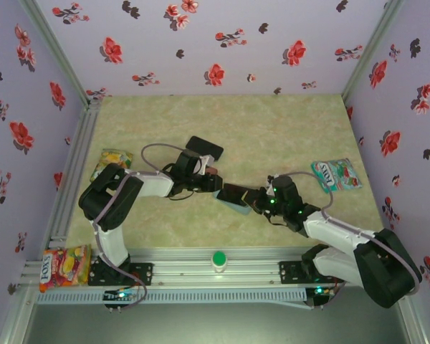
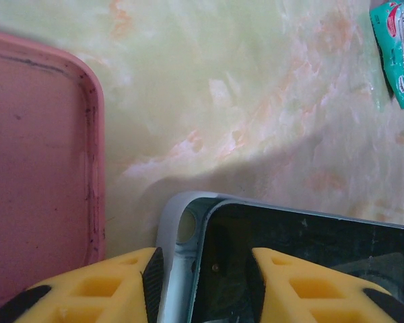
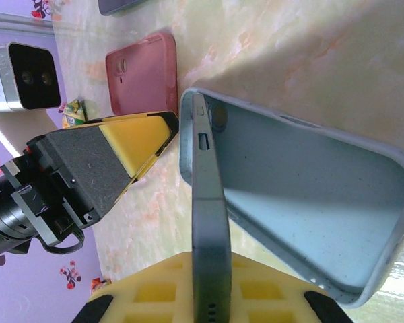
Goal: Put the phone into the phone case
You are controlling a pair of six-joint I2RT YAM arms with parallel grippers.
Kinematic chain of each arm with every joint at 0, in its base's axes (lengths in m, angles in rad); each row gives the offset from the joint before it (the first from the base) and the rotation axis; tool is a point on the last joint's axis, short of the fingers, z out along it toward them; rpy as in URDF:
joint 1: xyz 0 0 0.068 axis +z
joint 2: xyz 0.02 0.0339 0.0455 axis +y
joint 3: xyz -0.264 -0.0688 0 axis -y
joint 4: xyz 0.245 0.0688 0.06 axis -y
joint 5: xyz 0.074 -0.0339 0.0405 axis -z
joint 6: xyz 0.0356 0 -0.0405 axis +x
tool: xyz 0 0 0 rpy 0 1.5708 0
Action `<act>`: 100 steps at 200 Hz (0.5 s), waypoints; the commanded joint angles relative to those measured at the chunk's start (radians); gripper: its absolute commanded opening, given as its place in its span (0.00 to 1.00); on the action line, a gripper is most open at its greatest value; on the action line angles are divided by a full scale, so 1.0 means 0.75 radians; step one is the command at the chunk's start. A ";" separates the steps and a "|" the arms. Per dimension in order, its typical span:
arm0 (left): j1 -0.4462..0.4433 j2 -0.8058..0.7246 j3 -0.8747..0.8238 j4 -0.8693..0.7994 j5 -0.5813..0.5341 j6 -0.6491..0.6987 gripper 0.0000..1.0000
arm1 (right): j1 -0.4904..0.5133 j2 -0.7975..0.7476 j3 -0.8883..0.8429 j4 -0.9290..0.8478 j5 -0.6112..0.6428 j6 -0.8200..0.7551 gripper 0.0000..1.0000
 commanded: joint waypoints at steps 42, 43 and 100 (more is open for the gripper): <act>-0.019 0.032 -0.046 0.046 0.032 -0.046 0.42 | 0.011 0.085 0.016 0.033 0.029 0.008 0.00; -0.019 0.033 -0.048 0.046 0.032 -0.045 0.41 | 0.011 0.085 0.016 0.034 0.029 0.007 0.00; -0.021 0.019 -0.082 0.066 0.032 -0.060 0.41 | 0.016 0.112 0.016 0.052 0.035 0.014 0.00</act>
